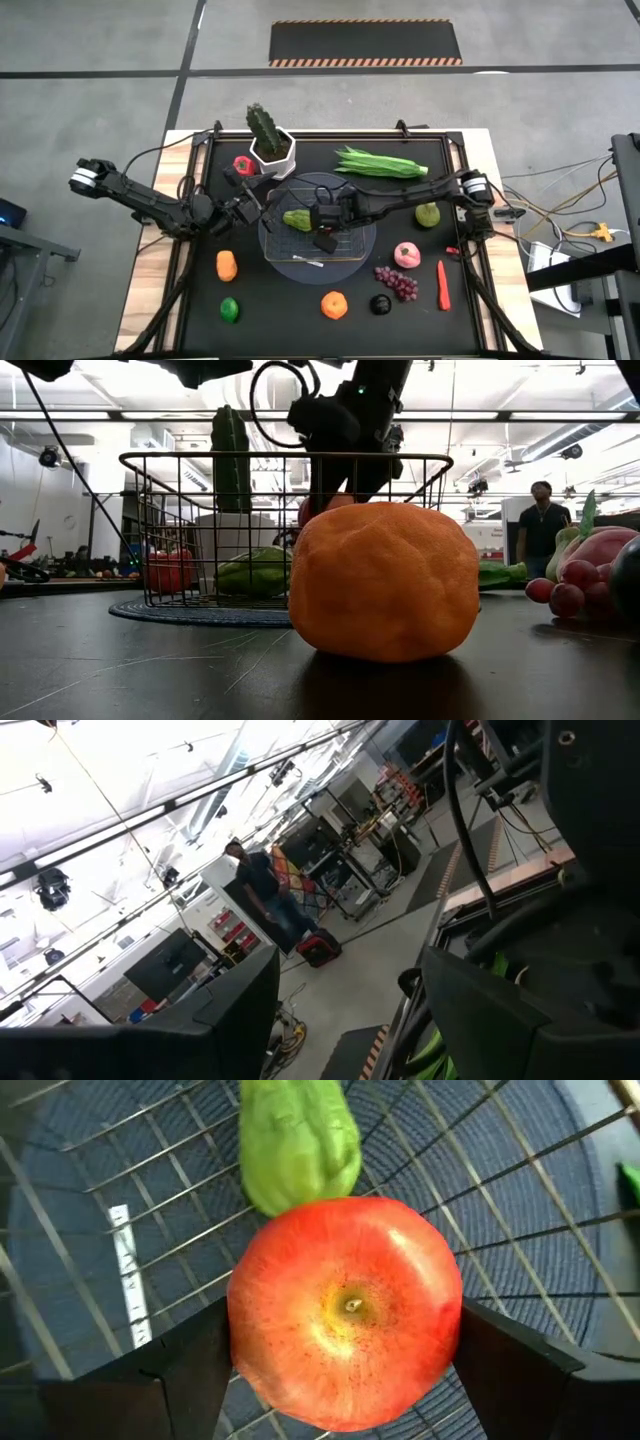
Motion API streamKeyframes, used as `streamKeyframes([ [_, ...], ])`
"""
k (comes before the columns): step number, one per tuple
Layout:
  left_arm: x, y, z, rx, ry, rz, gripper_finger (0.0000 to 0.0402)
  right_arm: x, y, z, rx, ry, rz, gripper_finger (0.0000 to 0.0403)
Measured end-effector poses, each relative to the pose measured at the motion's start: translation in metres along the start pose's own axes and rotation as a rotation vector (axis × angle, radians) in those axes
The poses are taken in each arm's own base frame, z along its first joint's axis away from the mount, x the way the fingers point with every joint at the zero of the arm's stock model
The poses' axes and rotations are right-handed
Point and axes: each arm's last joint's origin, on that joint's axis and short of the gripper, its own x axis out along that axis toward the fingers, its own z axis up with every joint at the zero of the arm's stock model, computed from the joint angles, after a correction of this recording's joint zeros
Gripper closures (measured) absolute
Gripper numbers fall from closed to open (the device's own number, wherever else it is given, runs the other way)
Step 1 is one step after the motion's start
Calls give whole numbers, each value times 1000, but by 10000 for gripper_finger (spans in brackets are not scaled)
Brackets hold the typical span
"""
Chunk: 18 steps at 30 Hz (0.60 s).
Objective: Build produce basket
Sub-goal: Put the apple into the wire basket
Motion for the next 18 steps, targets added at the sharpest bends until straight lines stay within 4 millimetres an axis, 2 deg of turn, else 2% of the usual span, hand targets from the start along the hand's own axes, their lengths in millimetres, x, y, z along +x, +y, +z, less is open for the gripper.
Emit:
streamKeyframes([
  [10,0,0,0,3,2,-2,173,15,0,-1,9,8,-50,92],
  [18,0,0,0,1,1,0,173,36,2,-5,3,48,-75,92],
])
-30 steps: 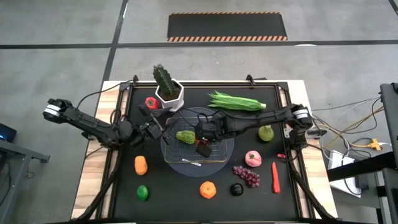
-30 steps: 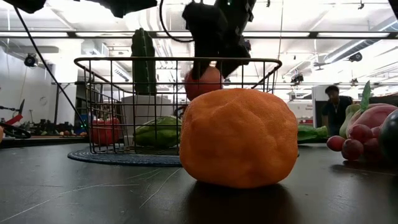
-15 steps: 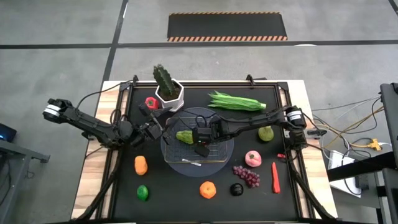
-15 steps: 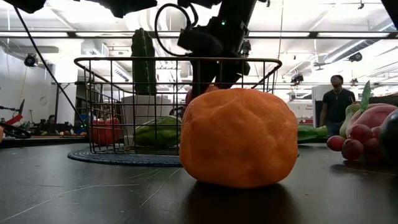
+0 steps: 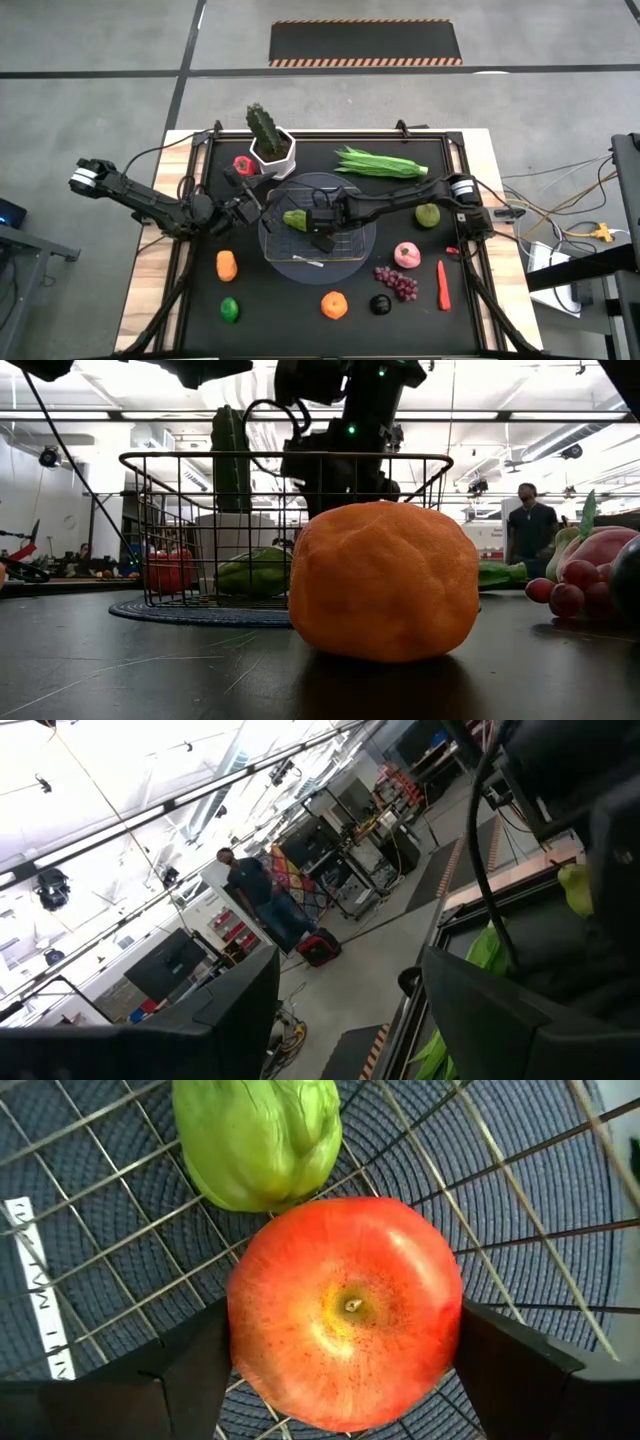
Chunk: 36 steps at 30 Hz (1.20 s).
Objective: Build produce basket
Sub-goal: Put the apple into the wire basket, then put the potato into the wire basket
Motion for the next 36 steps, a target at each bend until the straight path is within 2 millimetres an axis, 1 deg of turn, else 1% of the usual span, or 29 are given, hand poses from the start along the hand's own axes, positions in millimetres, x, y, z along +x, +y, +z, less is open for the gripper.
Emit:
streamKeyframes([
  [2,0,0,0,-1,0,1,173,4,0,0,1,5,-4,90],
  [9,0,0,0,0,0,0,173,5,-1,3,3,-9,0,56],
  [12,0,0,0,2,2,-1,173,5,-2,4,5,-24,-13,48],
  [17,0,-1,0,3,2,-2,173,6,-4,5,11,-28,-22,46],
  [23,0,-1,0,4,2,-3,173,3,-6,6,7,-30,-21,57],
  [31,0,-1,0,4,2,-3,173,-18,-10,11,-10,-34,-14,62],
  [34,0,-1,0,-1,3,-3,173,-34,-12,14,-39,-46,-5,63],
  [36,0,-1,0,-1,3,-3,173,-47,-15,15,-59,-54,5,65],
])
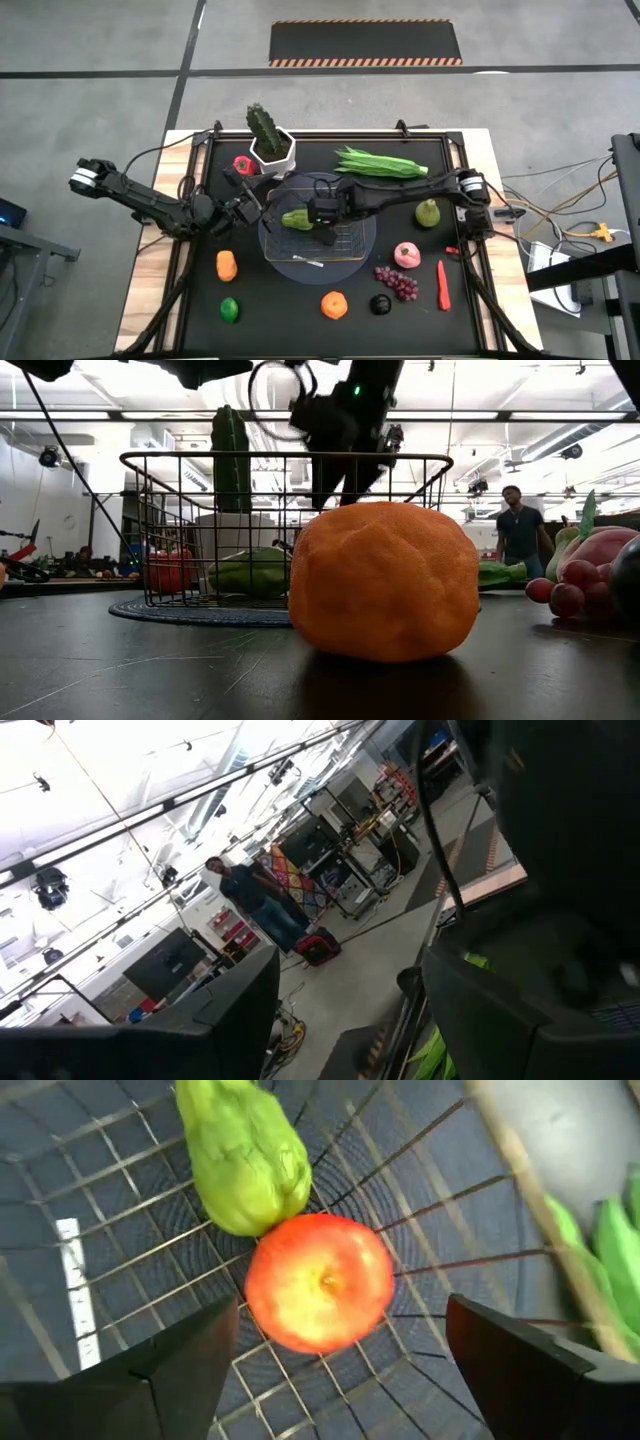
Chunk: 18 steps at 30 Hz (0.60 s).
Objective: Build produce basket
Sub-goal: Put the potato into the wire basket
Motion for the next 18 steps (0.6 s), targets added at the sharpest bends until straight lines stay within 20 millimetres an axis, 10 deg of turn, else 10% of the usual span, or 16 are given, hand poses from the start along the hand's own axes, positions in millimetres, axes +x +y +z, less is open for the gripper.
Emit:
streamKeyframes([
  [9,0,1,0,-15,-3,3,173,-77,1,-12,-144,-131,103,69],
  [18,-1,0,5,-136,-49,-34,173,-128,5,-66,-315,-205,189,69],
])
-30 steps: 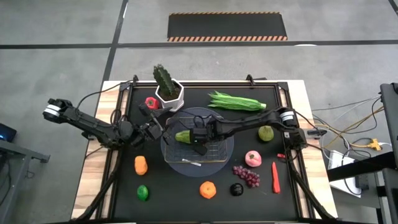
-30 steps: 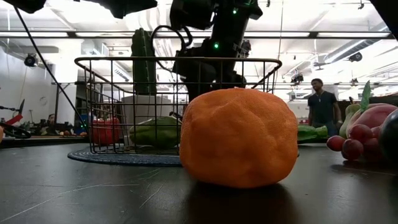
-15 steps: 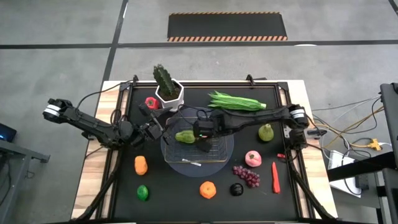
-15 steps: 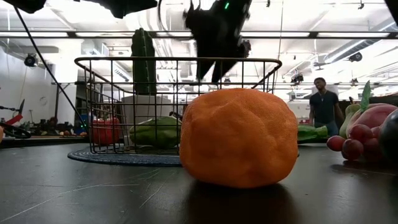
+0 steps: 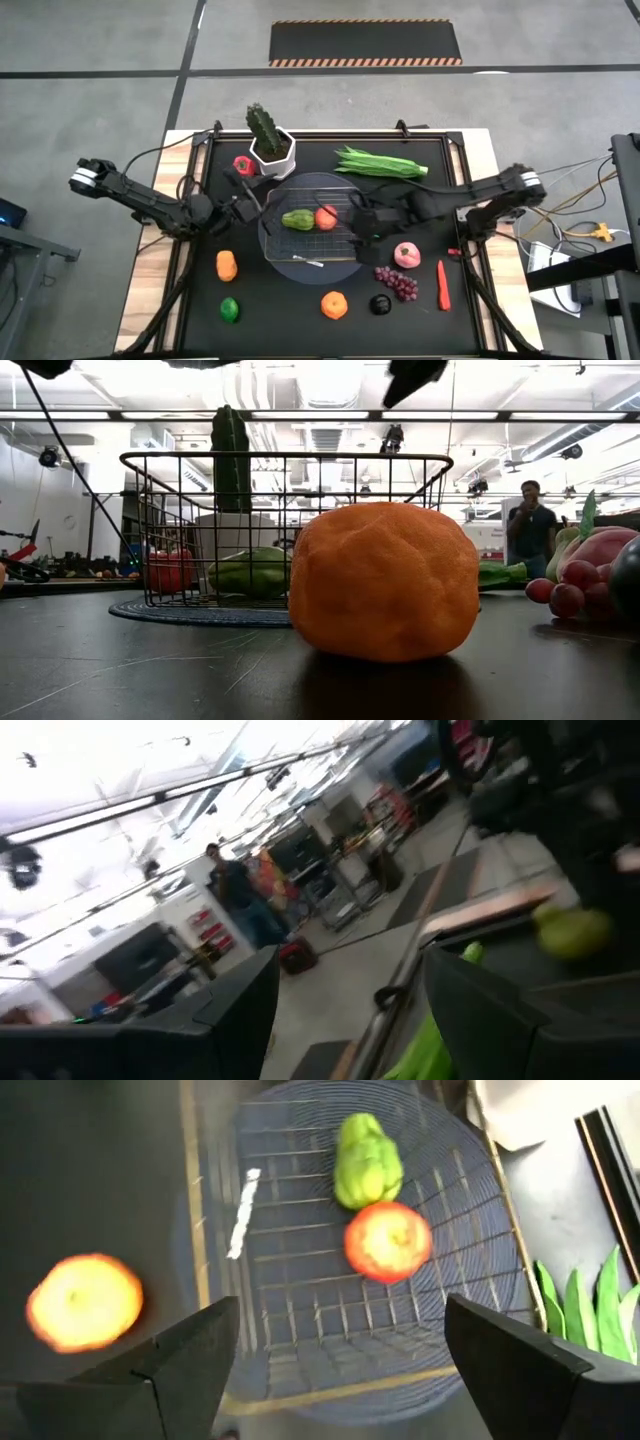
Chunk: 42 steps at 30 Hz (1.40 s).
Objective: Build produce basket
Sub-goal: Put the potato into the wire basket
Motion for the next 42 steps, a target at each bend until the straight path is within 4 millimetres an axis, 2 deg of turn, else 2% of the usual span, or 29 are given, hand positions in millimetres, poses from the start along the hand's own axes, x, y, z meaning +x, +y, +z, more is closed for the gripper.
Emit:
streamKeyframes([
  [4,-2,-4,4,-108,-107,-131,173,-13,9,-19,-51,-106,14,72],
  [9,-5,-9,8,-304,-178,-272,173,-17,13,-42,-147,-269,60,74],
  [17,-17,-19,16,-822,-124,-418,173,-26,-3,-78,-254,-411,57,74],
  [21,-21,-33,15,-1058,-39,-491,173,-26,-7,-93,-306,-528,58,74],
  [26,-18,-37,21,-1194,54,-503,173,-23,-13,-111,-367,-625,36,74],
  [29,-17,-36,22,-1338,173,-447,173,-20,-15,-120,-408,-666,44,74],
  [33,-16,-35,30,-1440,386,-416,173,-19,-16,-130,-452,-710,81,74],
  [39,-14,-32,45,-1426,806,-262,173,-19,-20,-141,-467,-723,73,74],
  [42,-15,-32,54,-1349,1051,-180,173,-21,-22,-143,-470,-734,70,74],
])
